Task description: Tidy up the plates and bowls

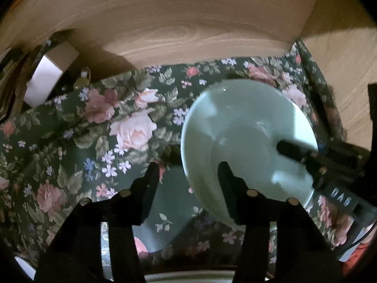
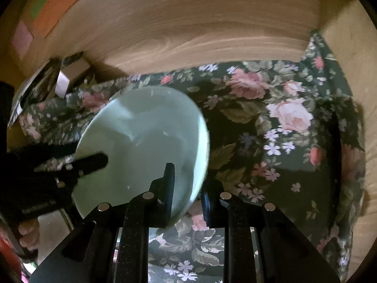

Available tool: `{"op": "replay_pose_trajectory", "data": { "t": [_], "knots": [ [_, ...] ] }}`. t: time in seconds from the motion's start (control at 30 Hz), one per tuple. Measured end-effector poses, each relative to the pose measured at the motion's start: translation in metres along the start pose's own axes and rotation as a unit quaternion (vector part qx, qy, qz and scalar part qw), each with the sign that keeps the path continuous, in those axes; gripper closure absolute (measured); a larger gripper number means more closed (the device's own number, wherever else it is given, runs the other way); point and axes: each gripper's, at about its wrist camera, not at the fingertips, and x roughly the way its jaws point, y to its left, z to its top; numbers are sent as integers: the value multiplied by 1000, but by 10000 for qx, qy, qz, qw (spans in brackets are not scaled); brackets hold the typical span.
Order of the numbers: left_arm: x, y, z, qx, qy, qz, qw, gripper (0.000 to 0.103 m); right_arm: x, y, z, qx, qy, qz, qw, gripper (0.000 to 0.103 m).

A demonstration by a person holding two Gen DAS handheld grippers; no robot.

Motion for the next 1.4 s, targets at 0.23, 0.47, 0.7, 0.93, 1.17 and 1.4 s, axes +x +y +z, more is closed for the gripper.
{"op": "replay_pose_trajectory", "data": {
  "t": [0.23,0.47,0.7,0.93,1.17,1.4],
  "knots": [
    [7,-2,1,5,87,-161,9998,73,-4,-16,13,174,-126,13,9998,84],
    [8,-10,2,206,-46,-161,9996,85,3,-12,12,200,-72,104,9997,84],
    [0,-8,1,152,-106,-162,9997,85,-1,-7,13,141,-195,58,9997,84],
    [-31,0,-4,51,-399,-199,9990,85,-23,7,16,-13,-430,164,9989,84],
    [-66,13,-12,-71,-680,-202,9975,85,-44,32,16,-310,-665,180,9971,84],
    [-101,35,-34,-248,-884,-194,9956,85,-60,60,9,-551,-798,271,9949,84]
  ]
}}
